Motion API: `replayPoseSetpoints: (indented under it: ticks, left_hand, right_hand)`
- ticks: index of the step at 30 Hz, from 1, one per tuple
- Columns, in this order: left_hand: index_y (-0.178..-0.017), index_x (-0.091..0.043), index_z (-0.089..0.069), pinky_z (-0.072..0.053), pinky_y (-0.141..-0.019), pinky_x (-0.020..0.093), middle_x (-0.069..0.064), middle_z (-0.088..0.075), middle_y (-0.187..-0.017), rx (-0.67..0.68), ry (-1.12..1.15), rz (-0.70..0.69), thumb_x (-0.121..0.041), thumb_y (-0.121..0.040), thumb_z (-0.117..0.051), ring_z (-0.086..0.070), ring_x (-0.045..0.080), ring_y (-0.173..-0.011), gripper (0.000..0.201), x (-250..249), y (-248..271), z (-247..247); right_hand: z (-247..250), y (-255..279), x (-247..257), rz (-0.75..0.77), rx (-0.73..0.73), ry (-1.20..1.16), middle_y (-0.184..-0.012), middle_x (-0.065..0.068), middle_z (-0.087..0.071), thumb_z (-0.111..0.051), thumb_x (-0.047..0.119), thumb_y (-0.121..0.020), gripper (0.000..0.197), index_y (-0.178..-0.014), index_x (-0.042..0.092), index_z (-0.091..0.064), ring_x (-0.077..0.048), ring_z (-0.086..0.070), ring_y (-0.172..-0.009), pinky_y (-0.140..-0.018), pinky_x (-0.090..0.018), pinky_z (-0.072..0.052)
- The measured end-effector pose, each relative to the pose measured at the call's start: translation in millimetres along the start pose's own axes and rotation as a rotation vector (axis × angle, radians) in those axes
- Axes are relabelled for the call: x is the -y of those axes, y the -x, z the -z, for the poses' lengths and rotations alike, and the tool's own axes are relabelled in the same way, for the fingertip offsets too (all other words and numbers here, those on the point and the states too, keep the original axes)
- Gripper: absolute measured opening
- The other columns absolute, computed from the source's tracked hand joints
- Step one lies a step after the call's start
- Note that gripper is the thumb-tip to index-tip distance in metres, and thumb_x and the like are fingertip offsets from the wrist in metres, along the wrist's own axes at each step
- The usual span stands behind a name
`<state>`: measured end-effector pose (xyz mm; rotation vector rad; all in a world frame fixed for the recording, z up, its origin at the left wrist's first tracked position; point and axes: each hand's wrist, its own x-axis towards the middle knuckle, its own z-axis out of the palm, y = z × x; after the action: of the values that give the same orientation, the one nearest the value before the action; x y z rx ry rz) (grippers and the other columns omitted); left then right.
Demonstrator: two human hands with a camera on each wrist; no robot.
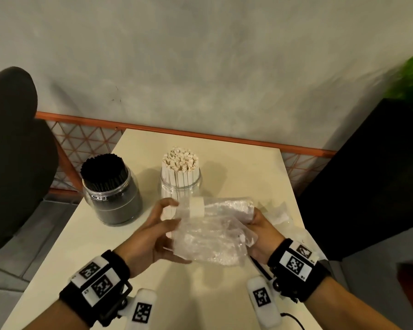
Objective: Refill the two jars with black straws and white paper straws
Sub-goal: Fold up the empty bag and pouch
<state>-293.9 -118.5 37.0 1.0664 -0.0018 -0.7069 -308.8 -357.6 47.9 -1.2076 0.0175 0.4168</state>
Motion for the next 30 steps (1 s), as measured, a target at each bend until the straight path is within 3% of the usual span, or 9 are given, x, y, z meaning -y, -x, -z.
replayPoseSetpoints:
  ticks: [2, 6, 10, 15, 17, 21, 25, 27, 30]
  left_hand:
    - [-0.126, -0.043, -0.049, -0.053, -0.082, 0.058, 0.007, -0.06, -0.13, 0.199, 0.017, 0.094, -0.038, -0.071, -0.073, -0.058, 0.053, -0.105, 0.061, -2.5, 4.4, -2.9]
    - [-0.122, -0.019, -0.058, -0.057, -0.078, 0.049, 0.008, -0.062, -0.124, 0.172, 0.012, 0.051, -0.058, -0.062, -0.078, -0.062, 0.039, -0.105, 0.075, -7.2, 4.1, -8.9]
    - [-0.098, -0.011, -0.065, -0.052, -0.059, 0.028, 0.012, -0.063, -0.093, 0.007, -0.278, -0.087, -0.007, -0.065, -0.081, -0.059, 0.023, -0.077, 0.038, -8.5, 3.2, -6.9]
    - [-0.099, 0.002, -0.053, -0.047, -0.052, 0.017, -0.002, -0.064, -0.078, 0.009, -0.389, -0.257, 0.021, -0.074, -0.064, -0.059, 0.007, -0.062, 0.033, -18.5, 10.1, 2.3]
    - [-0.097, -0.001, -0.052, -0.041, -0.051, 0.016, -0.006, -0.058, -0.077, 0.004, -0.494, -0.323, 0.021, -0.077, -0.061, -0.051, 0.006, -0.058, 0.031, -20.9, 10.4, 7.5]
    - [-0.085, -0.007, -0.053, -0.036, -0.049, 0.015, -0.01, -0.05, -0.071, -0.026, -0.583, -0.351, 0.017, -0.082, -0.057, -0.041, 0.004, -0.054, 0.024, -19.7, 16.9, 23.6]
    - [-0.074, -0.011, -0.066, -0.057, -0.061, 0.031, 0.002, -0.056, -0.081, -0.002, -0.466, -0.264, 0.006, -0.09, -0.051, -0.051, 0.008, -0.067, 0.028, -7.5, 23.3, 28.4]
    - [-0.086, -0.007, -0.071, -0.06, -0.068, 0.042, 0.003, -0.063, -0.098, 0.063, -0.413, -0.191, -0.008, -0.084, -0.064, -0.063, 0.015, -0.084, 0.008, -2.1, 25.9, 25.0]
    - [-0.09, -0.01, -0.071, -0.06, -0.068, 0.04, 0.003, -0.062, -0.107, 0.009, -0.497, -0.22, -0.004, -0.067, -0.081, -0.064, 0.025, -0.096, 0.027, 10.9, 18.4, 19.9]
  right_hand:
    - [-0.4, -6.0, 2.2, 0.054, -0.042, 0.053, -0.071, -0.001, -0.071, -0.061, -0.009, -0.083, 0.049, -0.056, 0.028, -0.077, -0.006, -0.069, -0.061, -0.056, -0.021, -0.056]
    - [0.4, -19.3, 0.5, 0.328, 0.071, 0.426, -0.092, -0.003, -0.058, -0.08, 0.011, -0.059, 0.008, -0.061, 0.018, -0.076, -0.009, -0.06, -0.088, -0.08, -0.022, -0.047]
    - [7.0, -23.3, -2.6, 0.292, 0.187, 0.589, -0.115, -0.017, -0.052, -0.079, 0.011, -0.071, 0.012, -0.083, 0.01, -0.076, -0.011, -0.054, -0.112, -0.098, -0.024, -0.041]
    - [9.7, -8.9, 2.7, -0.103, 0.375, 0.096, -0.138, -0.011, -0.047, -0.081, 0.021, -0.07, 0.086, -0.143, 0.027, -0.037, -0.032, -0.048, -0.125, -0.101, -0.046, -0.04]
    - [0.5, -5.5, -10.1, -0.108, 0.266, 0.135, -0.131, -0.009, -0.053, -0.086, 0.034, -0.067, 0.088, -0.141, 0.032, -0.038, -0.029, -0.054, -0.117, -0.097, -0.043, -0.045]
    - [-15.4, -0.7, -32.5, -0.072, -0.024, 0.255, -0.094, -0.017, -0.068, -0.077, 0.01, -0.078, 0.056, -0.126, 0.03, -0.058, -0.026, -0.065, -0.087, -0.077, -0.037, -0.055]
    - [-31.5, 7.2, -45.6, -0.013, -0.16, 0.324, -0.084, -0.003, -0.075, -0.061, -0.006, -0.091, 0.022, -0.105, 0.011, -0.063, -0.013, -0.07, -0.077, -0.066, -0.027, -0.056]
    - [-39.1, 11.0, -50.0, 0.02, -0.246, 0.335, -0.066, 0.008, -0.07, -0.057, -0.009, -0.092, 0.023, -0.089, 0.013, -0.061, -0.003, -0.064, -0.062, -0.06, -0.022, -0.053]
    - [-43.2, 19.3, -57.9, 0.05, -0.376, 0.216, -0.064, 0.009, -0.062, -0.056, -0.008, -0.09, 0.026, -0.08, 0.016, -0.062, -0.009, -0.057, -0.061, -0.06, -0.027, -0.05]
